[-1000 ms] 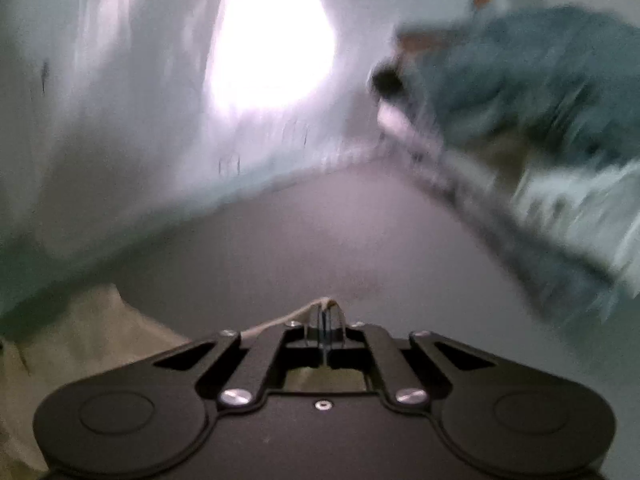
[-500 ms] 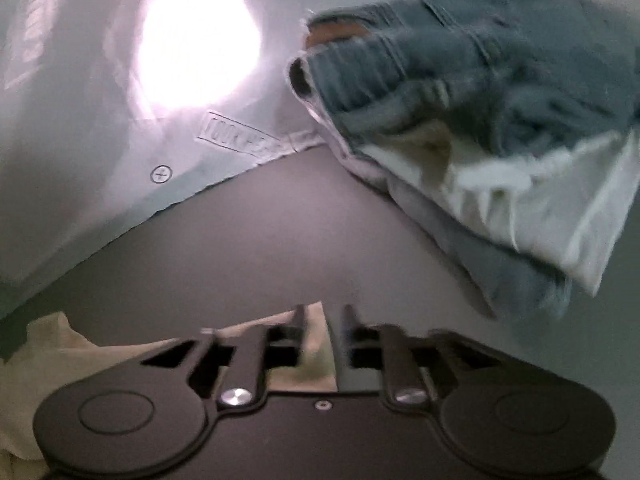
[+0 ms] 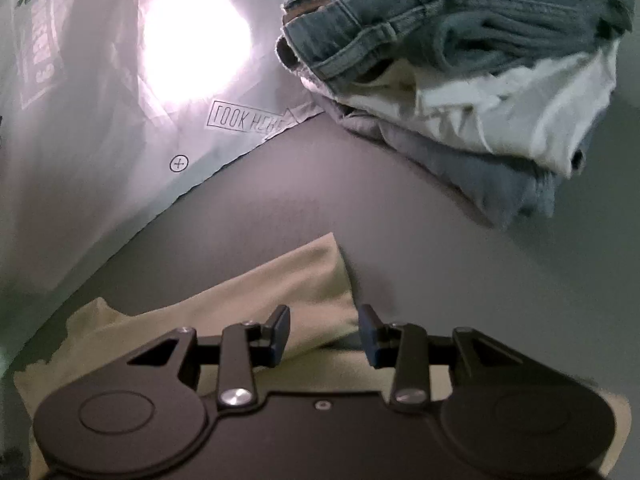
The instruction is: Fold clothes
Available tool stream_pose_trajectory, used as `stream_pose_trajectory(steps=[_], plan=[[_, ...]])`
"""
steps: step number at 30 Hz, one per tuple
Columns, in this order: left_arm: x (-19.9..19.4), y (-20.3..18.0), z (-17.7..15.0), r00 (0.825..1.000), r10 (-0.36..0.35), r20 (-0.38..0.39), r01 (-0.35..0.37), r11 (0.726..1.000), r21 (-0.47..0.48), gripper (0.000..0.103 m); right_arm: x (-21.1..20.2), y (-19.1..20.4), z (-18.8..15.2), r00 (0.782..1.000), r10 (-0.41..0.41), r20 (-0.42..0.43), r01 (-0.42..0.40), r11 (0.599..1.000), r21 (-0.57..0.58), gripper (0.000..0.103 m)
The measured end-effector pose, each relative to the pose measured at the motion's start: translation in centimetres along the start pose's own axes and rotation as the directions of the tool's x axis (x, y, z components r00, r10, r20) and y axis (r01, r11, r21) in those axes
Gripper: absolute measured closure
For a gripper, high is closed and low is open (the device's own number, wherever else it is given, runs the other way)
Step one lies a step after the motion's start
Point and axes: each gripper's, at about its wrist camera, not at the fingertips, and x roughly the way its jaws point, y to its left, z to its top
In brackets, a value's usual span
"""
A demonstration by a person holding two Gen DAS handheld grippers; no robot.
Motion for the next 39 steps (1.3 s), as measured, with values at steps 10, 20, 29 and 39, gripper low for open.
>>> stream_pose_trajectory(steps=[10, 20, 29, 39], plan=[[-3.9, -0.9, -9.5, 0.999, 0.048, 0.008, -0.047, 0.998, -0.051, 0.087, -4.6, -0.3, -3.3, 0.993, 0.113, 0.021, -0.115, 0.991, 0.074, 0.064], [-7.5, 0.8, -14.1, 0.998, 0.066, 0.014, -0.063, 0.990, -0.123, 0.094, -9.2, -2.1, -7.3, 0.990, 0.144, 0.007, -0.144, 0.986, 0.082, 0.063], [-9.3, 2.9, -16.8, 0.999, 0.047, 0.011, -0.043, 0.975, -0.219, 0.087, -10.5, -3.0, -9.4, 0.989, 0.148, -0.019, -0.146, 0.985, 0.096, 0.063], [-8.6, 0.6, -11.8, 0.994, 0.074, 0.084, -0.060, 0.985, -0.162, 0.063, -8.5, -2.2, -6.9, 0.990, 0.142, -0.024, -0.142, 0.990, 0.023, 0.063]])
